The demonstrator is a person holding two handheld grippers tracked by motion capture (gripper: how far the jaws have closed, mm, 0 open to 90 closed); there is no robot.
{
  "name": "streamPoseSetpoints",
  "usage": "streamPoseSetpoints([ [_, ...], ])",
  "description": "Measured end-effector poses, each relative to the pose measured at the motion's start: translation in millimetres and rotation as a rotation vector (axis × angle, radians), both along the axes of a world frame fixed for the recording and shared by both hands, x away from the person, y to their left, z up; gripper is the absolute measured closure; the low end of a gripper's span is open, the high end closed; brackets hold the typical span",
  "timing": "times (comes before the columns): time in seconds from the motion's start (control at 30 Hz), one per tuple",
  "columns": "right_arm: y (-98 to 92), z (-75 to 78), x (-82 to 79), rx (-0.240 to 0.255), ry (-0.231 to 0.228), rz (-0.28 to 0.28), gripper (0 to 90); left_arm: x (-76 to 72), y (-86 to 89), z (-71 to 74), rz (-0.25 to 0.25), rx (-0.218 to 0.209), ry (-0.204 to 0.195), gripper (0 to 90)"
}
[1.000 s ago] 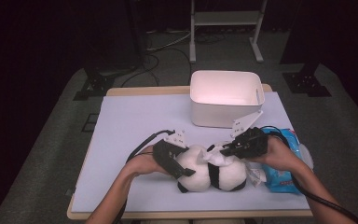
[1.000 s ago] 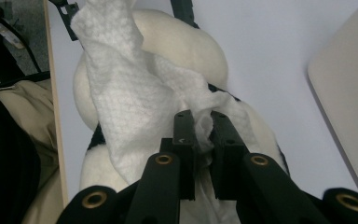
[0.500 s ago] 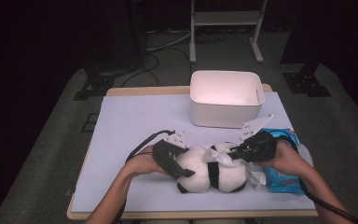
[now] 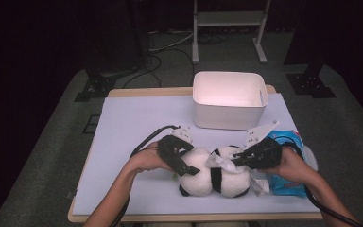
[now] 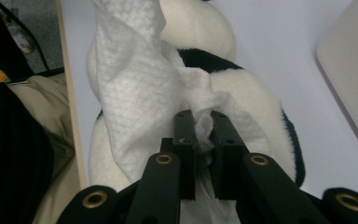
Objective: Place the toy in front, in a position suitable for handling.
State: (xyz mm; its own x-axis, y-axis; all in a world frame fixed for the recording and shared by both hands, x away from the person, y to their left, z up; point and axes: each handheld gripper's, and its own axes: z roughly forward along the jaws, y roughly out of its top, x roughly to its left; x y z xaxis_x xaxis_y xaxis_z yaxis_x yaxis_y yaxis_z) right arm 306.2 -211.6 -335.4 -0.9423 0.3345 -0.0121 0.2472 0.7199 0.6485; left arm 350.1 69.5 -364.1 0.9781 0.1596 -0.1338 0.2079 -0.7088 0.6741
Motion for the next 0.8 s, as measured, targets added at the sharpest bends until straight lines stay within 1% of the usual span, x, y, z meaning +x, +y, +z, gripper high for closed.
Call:
streamPoseSetpoints([
  [0.03,-0.1,-0.2,-1.1,0.004,0.003,0.015,81.5,0.3,-0.9,-0.6,-0.002,0.004,0.006,5.3],
  [0.07,-0.1,-0.3,-2.0,0.007,0.006,0.02,81.6,0.9,-1.9,-1.5,-0.005,0.01,0.004,5.2],
  [0.23,-0.1,-1.6,-5.2,0.015,0.009,0.03,81.6,0.5,-6.3,-7.4,-0.01,0.027,0.034,2.6],
  [0.3,-0.1,-1.9,-5.6,0.015,0.01,0.026,81.6,0.7,-7.4,-8.7,-0.015,0.028,0.034,2.6],
  [0.33,-0.1,-2.0,-5.4,0.015,0.007,0.028,81.6,-0.1,-8.0,-9.7,-0.019,0.031,0.028,3.0],
  [0.4,0.2,-2.0,-5.0,0.013,0.006,0.028,81.6,-1.3,-8.3,-11.1,-0.027,0.034,0.017,6.5],
  [0.43,0.7,-2.0,-4.7,0.014,0.005,0.03,81.6,-1.9,-7.8,-11.1,-0.03,0.033,0.013,10.3],
  [0.47,1.0,-1.7,-4.6,0.013,0.002,0.032,81.6,-2.5,-6.9,-10.8,-0.03,0.032,0.009,12.0],
  [0.57,2.5,0.7,-3.6,0.032,-0.004,0.04,81.7,-4.9,-5.4,-9.9,-0.032,0.03,-0.007,16.2],
  [0.63,4.5,3.4,-2.6,0.033,-0.01,0.046,81.8,-6.4,-5.0,-9.2,-0.033,0.034,-0.018,17.4],
  [0.73,10.2,6.1,-0.6,0.036,-0.01,0.056,81.7,-8.9,-4.7,-9.0,-0.026,0.028,-0.027,18.0],
  [0.8,17.9,6.6,2.2,0.028,-0.019,0.062,81.8,-9.4,-4.1,-8.7,-0.029,0.026,-0.034,18.1],
])
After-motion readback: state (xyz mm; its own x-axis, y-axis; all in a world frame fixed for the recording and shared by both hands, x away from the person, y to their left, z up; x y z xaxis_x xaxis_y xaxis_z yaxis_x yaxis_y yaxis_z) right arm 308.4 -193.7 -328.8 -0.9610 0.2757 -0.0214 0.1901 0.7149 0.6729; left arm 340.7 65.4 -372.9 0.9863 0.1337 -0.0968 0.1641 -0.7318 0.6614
